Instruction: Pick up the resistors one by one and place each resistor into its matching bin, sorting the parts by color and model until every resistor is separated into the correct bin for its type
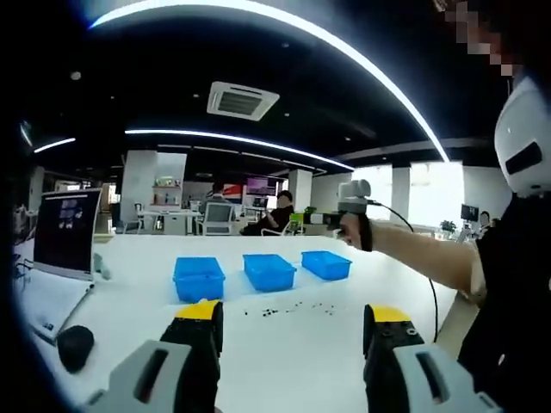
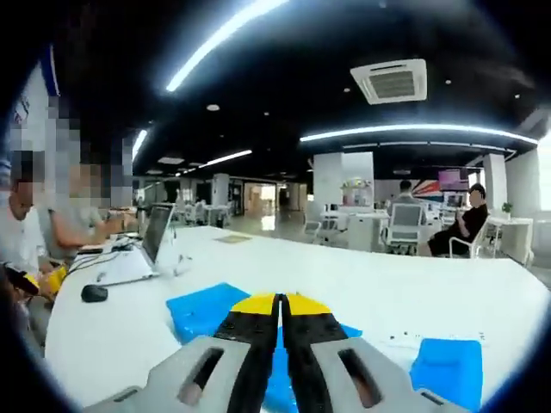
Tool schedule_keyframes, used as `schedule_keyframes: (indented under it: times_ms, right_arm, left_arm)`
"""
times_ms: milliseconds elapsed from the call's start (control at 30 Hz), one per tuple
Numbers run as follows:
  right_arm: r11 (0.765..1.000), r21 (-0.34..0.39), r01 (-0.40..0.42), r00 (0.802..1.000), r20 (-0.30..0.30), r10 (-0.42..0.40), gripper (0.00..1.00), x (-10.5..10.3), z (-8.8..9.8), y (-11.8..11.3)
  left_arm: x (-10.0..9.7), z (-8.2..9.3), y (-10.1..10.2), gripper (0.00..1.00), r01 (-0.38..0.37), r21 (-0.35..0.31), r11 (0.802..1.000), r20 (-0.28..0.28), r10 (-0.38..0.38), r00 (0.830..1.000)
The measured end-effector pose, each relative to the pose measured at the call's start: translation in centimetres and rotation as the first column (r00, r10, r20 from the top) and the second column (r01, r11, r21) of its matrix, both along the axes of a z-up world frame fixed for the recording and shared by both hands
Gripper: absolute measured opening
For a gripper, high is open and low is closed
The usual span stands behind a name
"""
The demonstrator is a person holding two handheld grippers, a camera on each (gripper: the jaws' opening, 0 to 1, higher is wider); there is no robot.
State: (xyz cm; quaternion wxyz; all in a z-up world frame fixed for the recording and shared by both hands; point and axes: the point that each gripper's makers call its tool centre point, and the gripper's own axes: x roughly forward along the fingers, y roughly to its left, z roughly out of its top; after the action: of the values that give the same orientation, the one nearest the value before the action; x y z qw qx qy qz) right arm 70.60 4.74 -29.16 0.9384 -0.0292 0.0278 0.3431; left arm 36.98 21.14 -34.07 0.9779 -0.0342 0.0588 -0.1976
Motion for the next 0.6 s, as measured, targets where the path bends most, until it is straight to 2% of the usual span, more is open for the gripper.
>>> schedule_keyframes:
  times_ms: [100, 267, 367, 600]
  right_arm:
    - [1.000, -0.019, 0.007, 1.000, -0.019, -0.007, 0.05, 1.4, -0.6, 0.9]
    - [0.998, -0.063, 0.019, 1.000, -0.016, -0.020, 0.07, 2.7, -1.4, 1.7]
    - [0.996, -0.094, 0.012, 1.000, -0.013, -0.013, 0.23, 2.7, -1.9, 1.9]
    - [0.995, -0.098, 0.010, 1.000, -0.023, -0.012, 0.27, 1.6, -2.1, 0.6]
  left_arm:
    - [-0.1, 0.0, 0.5, 0.67, -0.014, 0.001, 1.000, -0.001, 0.014, 1.000]
    - [-0.3, 0.1, 1.1, 0.67, -0.030, 0.001, 1.000, 0.002, 0.030, 1.000]
    - [-0.5, 0.0, 1.2, 0.67, -0.035, 0.000, 0.999, 0.004, 0.035, 0.999]
    - [-0.6, -0.1, 1.2, 0.67, -0.035, -0.003, 0.999, 0.003, 0.035, 0.999]
